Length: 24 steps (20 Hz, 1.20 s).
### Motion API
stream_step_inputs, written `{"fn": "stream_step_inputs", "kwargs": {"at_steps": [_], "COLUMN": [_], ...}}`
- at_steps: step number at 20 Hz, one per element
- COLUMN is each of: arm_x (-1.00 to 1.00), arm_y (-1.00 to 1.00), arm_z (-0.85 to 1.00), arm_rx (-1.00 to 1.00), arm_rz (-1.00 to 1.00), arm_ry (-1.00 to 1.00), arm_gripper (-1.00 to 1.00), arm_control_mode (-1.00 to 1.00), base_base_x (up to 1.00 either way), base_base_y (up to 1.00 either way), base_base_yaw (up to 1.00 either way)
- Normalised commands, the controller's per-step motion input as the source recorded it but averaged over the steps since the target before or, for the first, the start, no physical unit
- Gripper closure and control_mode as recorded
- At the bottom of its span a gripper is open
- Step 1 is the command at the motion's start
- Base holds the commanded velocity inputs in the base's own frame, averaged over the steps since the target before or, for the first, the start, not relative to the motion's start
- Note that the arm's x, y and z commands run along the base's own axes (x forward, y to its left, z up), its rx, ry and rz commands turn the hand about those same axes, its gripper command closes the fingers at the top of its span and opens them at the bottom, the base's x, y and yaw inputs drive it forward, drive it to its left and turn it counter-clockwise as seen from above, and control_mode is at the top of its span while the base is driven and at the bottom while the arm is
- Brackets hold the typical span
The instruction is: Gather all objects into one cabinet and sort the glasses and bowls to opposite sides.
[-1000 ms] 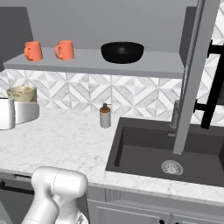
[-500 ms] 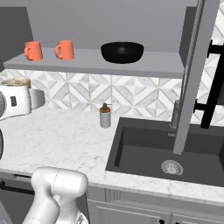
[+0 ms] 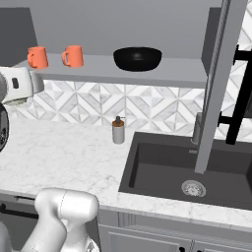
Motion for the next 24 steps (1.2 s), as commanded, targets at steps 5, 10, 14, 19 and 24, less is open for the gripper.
{"fn": "stream_step_inputs", "kwargs": {"at_steps": [5, 10, 14, 19, 24], "arm_x": [0.42, 0.32, 0.24, 0.4, 0.42], "arm_y": [0.27, 0.0, 0.0, 0.22, 0.2], "arm_z": [0.41, 0.01, -0.03, 0.0, 0.0], "arm_rx": [0.0, 0.04, 0.03, 0.0, 0.0], "arm_rz": [0.0, 0.04, 0.02, 0.0, 0.0], "arm_ry": [-0.03, -0.06, -0.05, 0.0, 0.01], "arm_gripper": [1.0, 1.0, 1.0, 1.0, 1.0], "arm_control_mode": [-1.0, -1.0, -1.0, -1.0, -1.0], "base_base_x": [0.0, 0.0, 0.0, 0.0, 0.0], "base_base_y": [0.0, 0.0, 0.0, 0.0, 0.0], "base_base_yaw": [0.0, 0.0, 0.0, 0.0, 0.0]}}
